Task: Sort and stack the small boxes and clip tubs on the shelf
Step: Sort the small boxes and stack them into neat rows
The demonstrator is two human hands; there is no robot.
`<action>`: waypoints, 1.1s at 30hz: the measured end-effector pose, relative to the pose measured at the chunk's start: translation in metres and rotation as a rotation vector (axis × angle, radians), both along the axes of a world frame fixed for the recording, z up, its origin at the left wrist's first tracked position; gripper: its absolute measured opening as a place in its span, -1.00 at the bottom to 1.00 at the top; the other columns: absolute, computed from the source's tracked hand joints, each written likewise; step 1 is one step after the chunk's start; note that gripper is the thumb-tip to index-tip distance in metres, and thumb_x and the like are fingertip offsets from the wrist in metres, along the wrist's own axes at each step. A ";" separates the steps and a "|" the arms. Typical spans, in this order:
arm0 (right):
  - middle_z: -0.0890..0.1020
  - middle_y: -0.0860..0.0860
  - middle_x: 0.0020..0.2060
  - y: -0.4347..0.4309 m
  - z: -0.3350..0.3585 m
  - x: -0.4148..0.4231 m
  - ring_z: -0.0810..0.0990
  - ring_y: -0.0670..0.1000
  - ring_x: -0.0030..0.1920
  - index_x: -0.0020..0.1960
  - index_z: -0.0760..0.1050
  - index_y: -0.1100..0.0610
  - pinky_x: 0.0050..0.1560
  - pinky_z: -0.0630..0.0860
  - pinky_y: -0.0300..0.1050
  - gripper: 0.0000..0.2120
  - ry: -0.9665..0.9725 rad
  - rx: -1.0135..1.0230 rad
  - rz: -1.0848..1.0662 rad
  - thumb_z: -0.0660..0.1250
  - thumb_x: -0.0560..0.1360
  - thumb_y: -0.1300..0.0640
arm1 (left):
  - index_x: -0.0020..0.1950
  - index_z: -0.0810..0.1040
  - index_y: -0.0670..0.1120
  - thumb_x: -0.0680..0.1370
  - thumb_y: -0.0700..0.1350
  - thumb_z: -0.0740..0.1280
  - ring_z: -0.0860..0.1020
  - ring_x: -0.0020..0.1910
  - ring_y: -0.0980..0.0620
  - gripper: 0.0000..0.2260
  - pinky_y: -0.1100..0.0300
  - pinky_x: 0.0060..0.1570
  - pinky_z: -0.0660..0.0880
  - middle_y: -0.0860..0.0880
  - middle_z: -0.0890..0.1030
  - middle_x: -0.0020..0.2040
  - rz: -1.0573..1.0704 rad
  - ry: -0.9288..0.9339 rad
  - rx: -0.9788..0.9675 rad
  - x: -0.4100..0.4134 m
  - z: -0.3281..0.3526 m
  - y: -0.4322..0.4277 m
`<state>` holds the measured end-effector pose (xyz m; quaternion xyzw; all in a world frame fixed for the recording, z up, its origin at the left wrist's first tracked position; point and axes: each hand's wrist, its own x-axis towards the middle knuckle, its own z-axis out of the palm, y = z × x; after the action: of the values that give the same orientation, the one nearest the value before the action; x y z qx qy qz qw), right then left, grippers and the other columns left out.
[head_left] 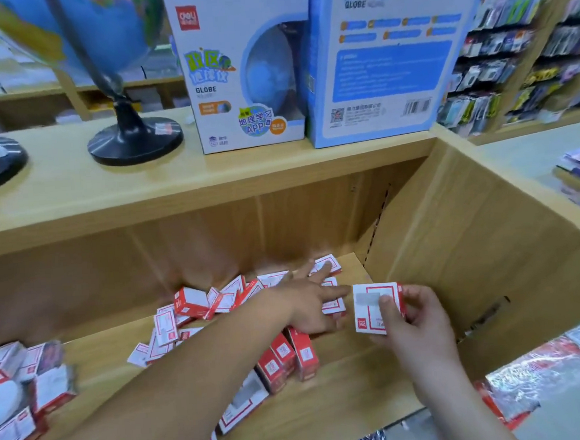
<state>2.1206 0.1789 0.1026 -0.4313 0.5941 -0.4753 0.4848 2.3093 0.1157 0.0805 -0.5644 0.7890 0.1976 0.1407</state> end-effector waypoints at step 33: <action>0.64 -0.10 -0.21 -0.063 -0.034 0.032 0.59 -0.05 -0.17 -0.12 0.57 -0.02 -0.12 0.51 -0.11 -0.60 0.506 -0.208 0.433 0.30 0.38 0.49 | 0.25 0.45 0.23 0.20 0.16 0.62 0.48 0.15 0.04 -0.32 0.02 0.20 0.39 0.11 0.49 0.14 0.292 0.263 -0.079 0.062 0.007 0.046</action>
<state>2.1525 0.1157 0.0681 -0.6988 0.5384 -0.2975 0.3652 2.3710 0.1619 0.0874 -0.6472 0.7176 0.2567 -0.0158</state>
